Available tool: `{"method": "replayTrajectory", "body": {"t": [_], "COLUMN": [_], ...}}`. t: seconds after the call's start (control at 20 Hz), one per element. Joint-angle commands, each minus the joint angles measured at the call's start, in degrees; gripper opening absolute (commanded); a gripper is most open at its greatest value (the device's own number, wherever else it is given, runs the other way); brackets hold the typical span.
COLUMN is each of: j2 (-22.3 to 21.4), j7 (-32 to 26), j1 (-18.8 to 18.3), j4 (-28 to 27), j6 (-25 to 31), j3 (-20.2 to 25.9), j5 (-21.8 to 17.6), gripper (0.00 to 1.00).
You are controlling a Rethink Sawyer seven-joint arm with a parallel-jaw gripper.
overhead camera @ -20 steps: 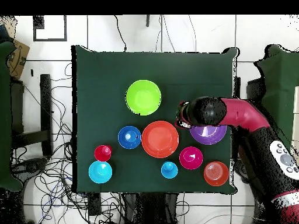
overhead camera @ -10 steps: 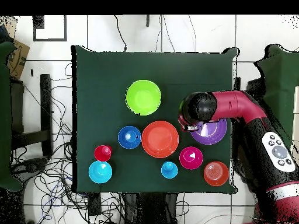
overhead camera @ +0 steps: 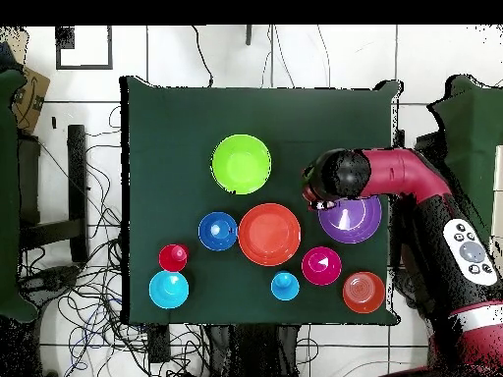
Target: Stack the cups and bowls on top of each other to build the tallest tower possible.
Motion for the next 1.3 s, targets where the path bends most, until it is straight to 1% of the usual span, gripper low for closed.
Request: {"method": "replayTrajectory", "body": {"t": [0.05,0.25,0.4,0.5,0.6,0.65,0.75,0.9,1.05,1.15,1.3], "j2": [2.8,3.4,3.5,3.2,2.9,2.5,2.1,2.1,2.9,3.3,4.0], "j7": [26.9,32.7,39.8,44.4,47.6,48.5,49.8,51.1,55.9,56.9,54.5], "j1": [-1.0,-2.5,-3.0,-2.6,-1.4,-0.2,2.3,5.9,8.4,10.1,13.3], "j4": [0.0,1.0,2.2,2.9,2.7,2.3,1.0,-1.6,-4.0,-6.0,-9.8], "j6": [-15.8,-22.6,-29.0,-32.8,-33.5,-32.4,-30.2,-26.4,-24.2,-20.4,-10.3], "j3": [-2.3,-3.4,-4.4,-5.2,-6.9,-8.3,-11.5,-16.2,-19.2,-21.1,-23.7], "j5": [8.3,14.6,18.9,21.7,23.3,23.6,23.1,20.9,21.7,21.7,19.8], "gripper": [1.00,1.00,1.00,1.00,1.00,1.00,1.00,1.00,1.00,1.00,1.00]}}
